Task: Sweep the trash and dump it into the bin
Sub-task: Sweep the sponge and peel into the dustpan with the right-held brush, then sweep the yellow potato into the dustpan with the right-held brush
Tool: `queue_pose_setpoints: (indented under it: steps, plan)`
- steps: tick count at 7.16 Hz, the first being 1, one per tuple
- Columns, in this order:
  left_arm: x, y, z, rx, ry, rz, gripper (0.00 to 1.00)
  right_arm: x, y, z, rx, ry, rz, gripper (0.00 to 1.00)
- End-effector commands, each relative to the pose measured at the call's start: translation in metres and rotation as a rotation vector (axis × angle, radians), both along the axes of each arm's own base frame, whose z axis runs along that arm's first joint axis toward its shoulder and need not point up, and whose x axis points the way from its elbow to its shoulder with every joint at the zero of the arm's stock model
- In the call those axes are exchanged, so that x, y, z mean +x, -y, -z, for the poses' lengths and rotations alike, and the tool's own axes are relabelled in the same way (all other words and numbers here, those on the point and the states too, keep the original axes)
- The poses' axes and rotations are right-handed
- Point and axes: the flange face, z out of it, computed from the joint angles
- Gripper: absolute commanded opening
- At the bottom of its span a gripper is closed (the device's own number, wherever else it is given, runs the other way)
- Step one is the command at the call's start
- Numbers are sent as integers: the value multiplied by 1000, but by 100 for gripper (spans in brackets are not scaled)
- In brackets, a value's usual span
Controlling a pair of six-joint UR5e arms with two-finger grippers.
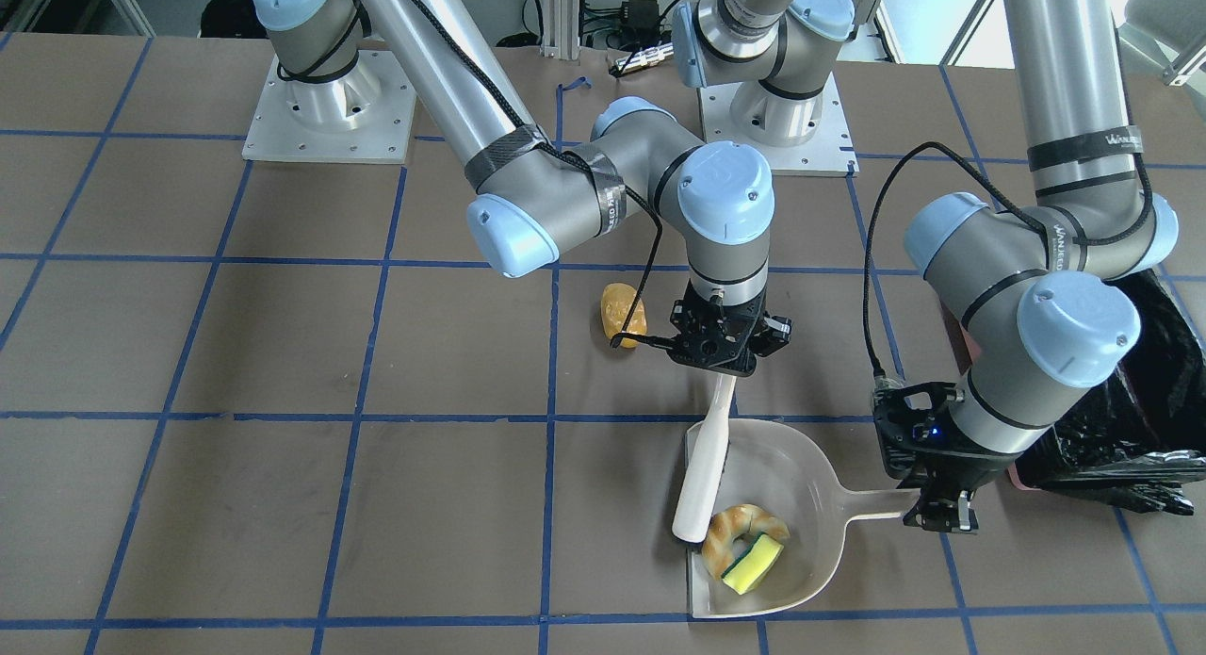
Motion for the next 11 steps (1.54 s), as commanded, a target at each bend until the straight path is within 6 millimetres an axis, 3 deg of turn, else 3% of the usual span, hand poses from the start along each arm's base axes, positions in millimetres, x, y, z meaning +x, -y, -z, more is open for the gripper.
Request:
queue_pose_setpoints:
  steps: [1, 2, 3, 4, 6, 8, 9, 10, 11]
  plan:
    - [1, -1, 0, 2, 1, 2, 0, -29, -9, -26, 5, -171, -124, 2]
    - [0, -1, 0, 0, -1, 0, 0, -47, -6, -45, 1, -185, -116, 0]
    - [0, -2, -2, -3, 0, 2, 0, -71, -5, -52, 42, -212, -105, 0]
    - [0, -3, -3, -3, 0, 2, 0, -92, -26, -64, 52, -235, -110, 0]
    - [1, -13, -17, -1, 3, -3, 0, -138, -101, -83, 66, -252, -119, 0]
    - [-8, -54, -13, 30, -18, -3, 0, -178, -159, -91, 100, -315, -120, 0]
    - [-15, -83, -3, 70, -21, 6, 0, -185, -183, -90, 101, -311, -149, 0]
    - [-19, -113, -9, 83, -7, 6, 0, -178, -202, -93, 97, -298, -246, 0]
    - [-25, -140, -13, 101, 15, 6, 0, -156, -228, -88, 93, -303, -300, 0]
